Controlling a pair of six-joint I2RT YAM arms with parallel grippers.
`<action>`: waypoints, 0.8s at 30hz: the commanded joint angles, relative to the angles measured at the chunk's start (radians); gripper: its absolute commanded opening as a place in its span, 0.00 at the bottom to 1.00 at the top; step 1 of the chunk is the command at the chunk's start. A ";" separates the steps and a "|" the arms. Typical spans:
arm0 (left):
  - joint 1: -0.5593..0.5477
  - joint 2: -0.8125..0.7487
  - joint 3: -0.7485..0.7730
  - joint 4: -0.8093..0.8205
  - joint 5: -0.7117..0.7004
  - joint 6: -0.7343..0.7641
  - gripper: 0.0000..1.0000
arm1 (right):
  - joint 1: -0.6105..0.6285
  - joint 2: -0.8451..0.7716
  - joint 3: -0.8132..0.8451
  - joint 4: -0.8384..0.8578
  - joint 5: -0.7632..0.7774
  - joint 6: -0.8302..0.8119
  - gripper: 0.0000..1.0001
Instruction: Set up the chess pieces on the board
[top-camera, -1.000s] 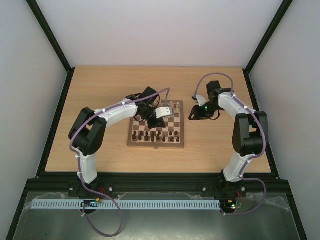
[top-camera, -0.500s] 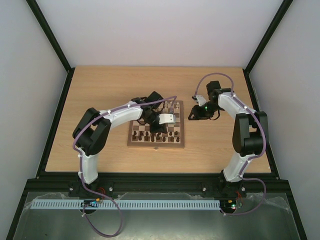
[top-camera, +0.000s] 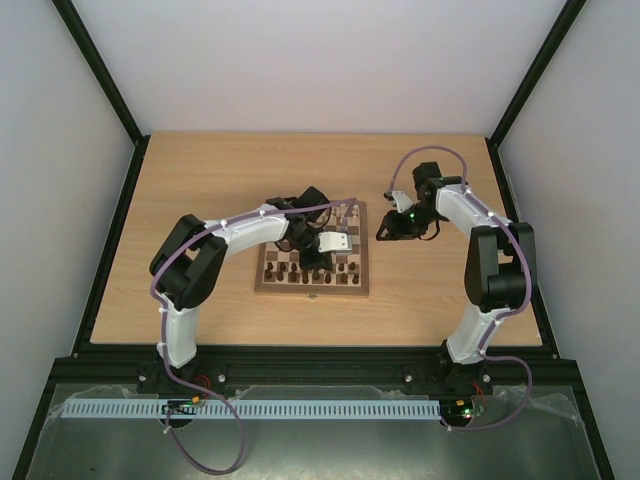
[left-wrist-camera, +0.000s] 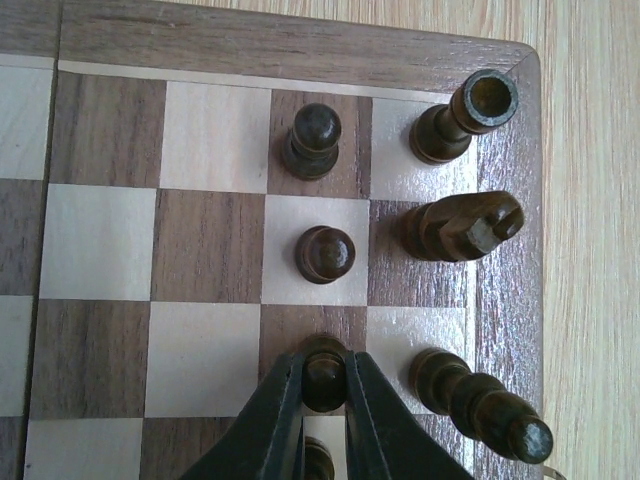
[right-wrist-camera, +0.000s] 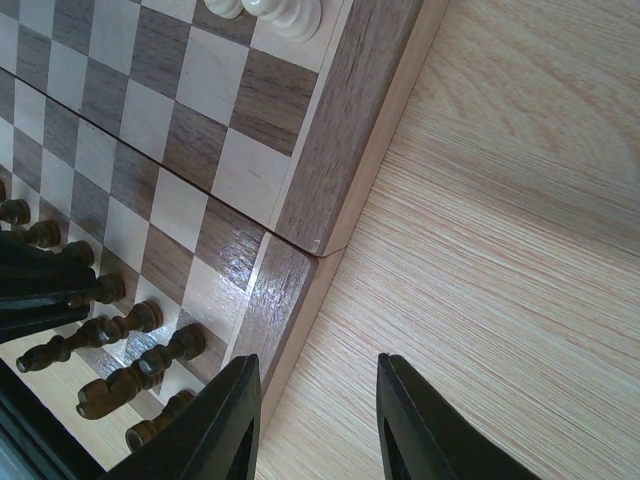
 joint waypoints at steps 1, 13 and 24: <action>-0.008 0.014 0.016 -0.030 0.002 0.025 0.11 | 0.002 0.020 0.006 -0.025 -0.022 0.005 0.33; -0.006 0.003 0.030 -0.016 0.010 0.000 0.28 | 0.002 0.028 0.035 -0.043 -0.023 0.001 0.33; 0.044 -0.104 0.067 -0.052 0.071 -0.040 0.35 | 0.001 -0.030 0.090 -0.114 -0.017 -0.067 0.33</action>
